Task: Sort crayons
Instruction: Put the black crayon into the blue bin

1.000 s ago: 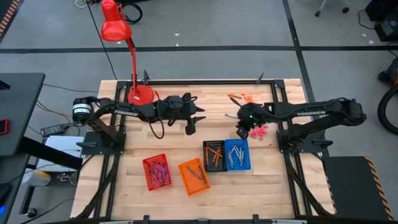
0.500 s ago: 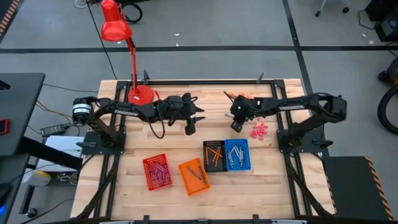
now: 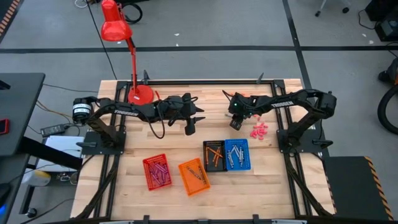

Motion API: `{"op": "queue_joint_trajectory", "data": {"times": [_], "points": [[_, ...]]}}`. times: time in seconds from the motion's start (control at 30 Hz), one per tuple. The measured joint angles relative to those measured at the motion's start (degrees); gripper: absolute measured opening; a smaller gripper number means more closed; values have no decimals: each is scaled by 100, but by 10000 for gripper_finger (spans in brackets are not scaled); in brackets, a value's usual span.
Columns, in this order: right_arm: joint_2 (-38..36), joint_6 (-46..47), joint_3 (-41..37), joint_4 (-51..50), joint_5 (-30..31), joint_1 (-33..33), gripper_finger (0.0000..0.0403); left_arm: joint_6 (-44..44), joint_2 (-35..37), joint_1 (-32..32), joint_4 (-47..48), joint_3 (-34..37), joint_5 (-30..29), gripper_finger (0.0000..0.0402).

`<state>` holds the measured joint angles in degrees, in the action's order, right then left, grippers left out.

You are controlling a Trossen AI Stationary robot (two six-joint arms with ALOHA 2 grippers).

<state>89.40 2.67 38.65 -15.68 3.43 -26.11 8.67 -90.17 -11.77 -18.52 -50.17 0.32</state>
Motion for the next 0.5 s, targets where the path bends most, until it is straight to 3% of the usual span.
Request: {"op": "queue_joint_trajectory", "data": {"times": [0.17,0.5], "points": [[-8,197,2,-134,-156,-2,114,2,0,0,26,0,0,162],[-43,622,13,-604,-1012,12,14,7,0,0,66,0,0,162]]}}
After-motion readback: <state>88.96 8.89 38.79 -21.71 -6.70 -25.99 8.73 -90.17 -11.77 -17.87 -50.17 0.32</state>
